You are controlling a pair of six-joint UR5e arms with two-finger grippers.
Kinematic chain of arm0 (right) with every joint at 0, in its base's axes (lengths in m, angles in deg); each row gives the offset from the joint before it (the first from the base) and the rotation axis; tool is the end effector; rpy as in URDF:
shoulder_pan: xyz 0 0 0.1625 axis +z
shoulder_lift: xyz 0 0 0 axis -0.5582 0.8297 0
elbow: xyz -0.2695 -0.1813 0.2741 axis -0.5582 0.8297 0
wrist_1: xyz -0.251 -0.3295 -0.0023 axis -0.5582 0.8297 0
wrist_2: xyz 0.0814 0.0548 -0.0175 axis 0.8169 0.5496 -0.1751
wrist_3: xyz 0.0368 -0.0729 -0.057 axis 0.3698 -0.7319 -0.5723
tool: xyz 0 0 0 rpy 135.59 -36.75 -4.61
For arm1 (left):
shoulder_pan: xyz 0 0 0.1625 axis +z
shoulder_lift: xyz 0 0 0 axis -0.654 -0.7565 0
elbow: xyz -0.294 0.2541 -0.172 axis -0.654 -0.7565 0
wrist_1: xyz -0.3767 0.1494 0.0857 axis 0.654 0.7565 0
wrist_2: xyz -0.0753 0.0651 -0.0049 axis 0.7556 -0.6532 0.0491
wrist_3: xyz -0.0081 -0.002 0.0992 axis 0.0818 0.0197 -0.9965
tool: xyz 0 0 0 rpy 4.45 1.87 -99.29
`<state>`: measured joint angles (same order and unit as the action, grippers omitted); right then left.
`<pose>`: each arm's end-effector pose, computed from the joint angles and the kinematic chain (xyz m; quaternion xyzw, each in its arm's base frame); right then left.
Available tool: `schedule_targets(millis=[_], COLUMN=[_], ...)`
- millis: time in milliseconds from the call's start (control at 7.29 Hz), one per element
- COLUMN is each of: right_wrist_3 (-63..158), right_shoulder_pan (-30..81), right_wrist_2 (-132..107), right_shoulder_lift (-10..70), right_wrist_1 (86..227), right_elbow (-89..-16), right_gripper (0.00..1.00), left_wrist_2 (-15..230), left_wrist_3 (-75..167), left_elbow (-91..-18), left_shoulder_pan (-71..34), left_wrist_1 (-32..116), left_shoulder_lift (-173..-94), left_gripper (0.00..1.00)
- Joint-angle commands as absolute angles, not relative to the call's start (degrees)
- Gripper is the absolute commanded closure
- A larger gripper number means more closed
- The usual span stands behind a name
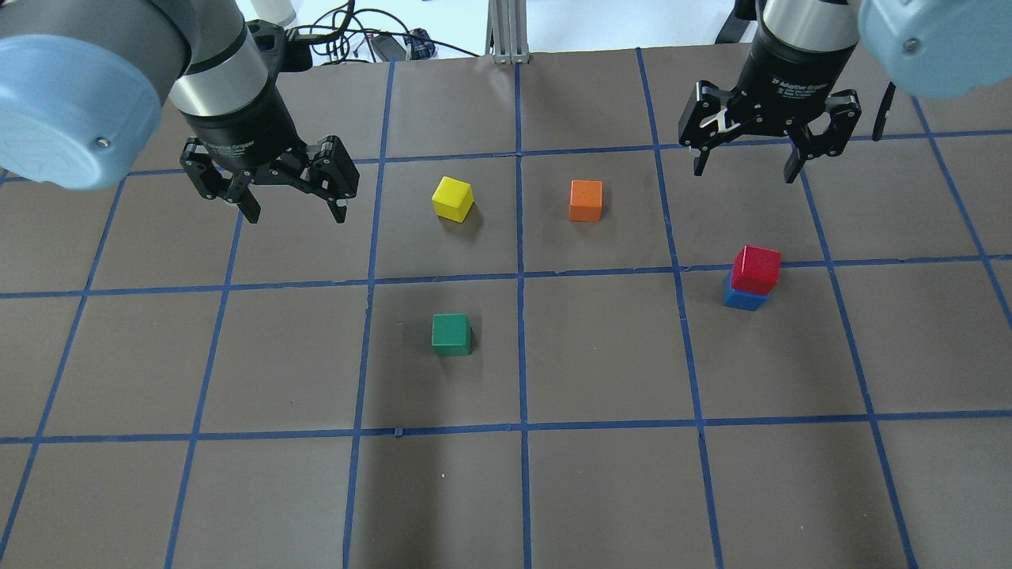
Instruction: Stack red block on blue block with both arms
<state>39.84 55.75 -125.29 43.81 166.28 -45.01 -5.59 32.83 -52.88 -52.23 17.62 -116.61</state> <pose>0.1308 -0.5283 0.4671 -0.0815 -0.9958 -0.0422 0.0010 -0.1573 -0.4963 0.4658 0.0147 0.9991 0.0368 0.0161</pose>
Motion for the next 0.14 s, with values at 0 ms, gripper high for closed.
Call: schedule_targets(millis=[0], right_wrist_3=[39.96], right_shoulder_pan=[57.03], right_wrist_2=[-125.19], right_shoulder_lift=[43.77], right_wrist_1=[166.33], right_elbow=[-45.1], right_gripper=[0.0], left_wrist_2=[-5.59], left_wrist_3=[32.44], left_elbow=[-52.88], left_shoulder_pan=[-52.23], left_wrist_1=[17.2], left_shoulder_lift=[-116.34], left_gripper=[0.0])
